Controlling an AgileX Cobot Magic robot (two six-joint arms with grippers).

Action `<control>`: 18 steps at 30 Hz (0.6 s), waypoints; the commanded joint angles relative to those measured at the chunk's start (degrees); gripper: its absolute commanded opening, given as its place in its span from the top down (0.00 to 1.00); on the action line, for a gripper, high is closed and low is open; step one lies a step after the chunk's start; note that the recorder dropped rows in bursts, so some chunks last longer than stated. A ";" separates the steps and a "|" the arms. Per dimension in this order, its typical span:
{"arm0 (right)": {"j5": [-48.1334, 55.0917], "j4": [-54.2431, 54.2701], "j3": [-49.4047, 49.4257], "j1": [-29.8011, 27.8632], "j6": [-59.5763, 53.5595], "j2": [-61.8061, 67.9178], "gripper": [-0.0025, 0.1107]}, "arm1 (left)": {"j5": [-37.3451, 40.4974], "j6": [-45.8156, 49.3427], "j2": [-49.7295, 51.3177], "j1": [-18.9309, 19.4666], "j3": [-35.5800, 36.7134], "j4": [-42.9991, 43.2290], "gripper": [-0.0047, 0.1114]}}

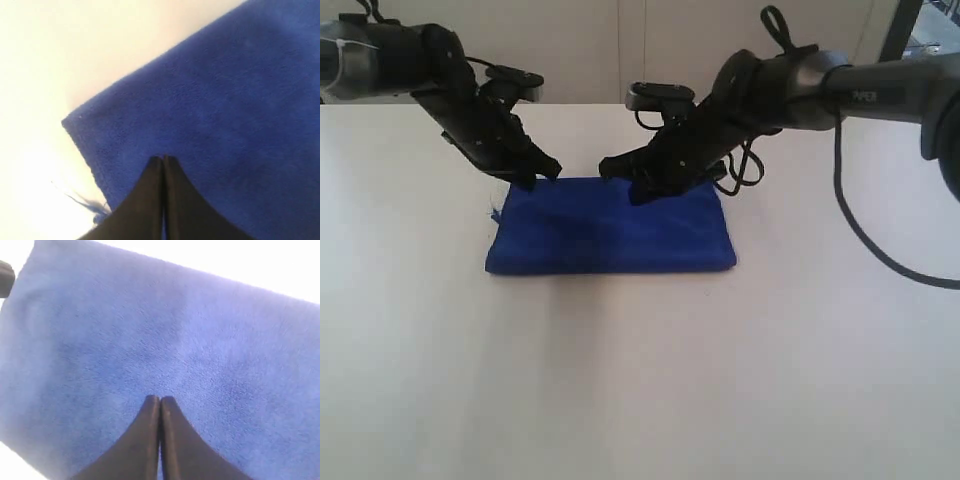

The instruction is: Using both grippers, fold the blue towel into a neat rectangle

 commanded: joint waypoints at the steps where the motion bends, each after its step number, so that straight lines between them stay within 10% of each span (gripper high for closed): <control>1: 2.90 -5.22 0.17 -0.82 0.03 -2.58 0.98 | 5.91 1.73 -2.77 0.17 -0.12 -1.25 0.96; 18: 7.56 -17.51 15.32 -13.94 9.70 -15.37 0.98 | 5.74 -8.68 -12.40 6.99 16.70 0.84 0.96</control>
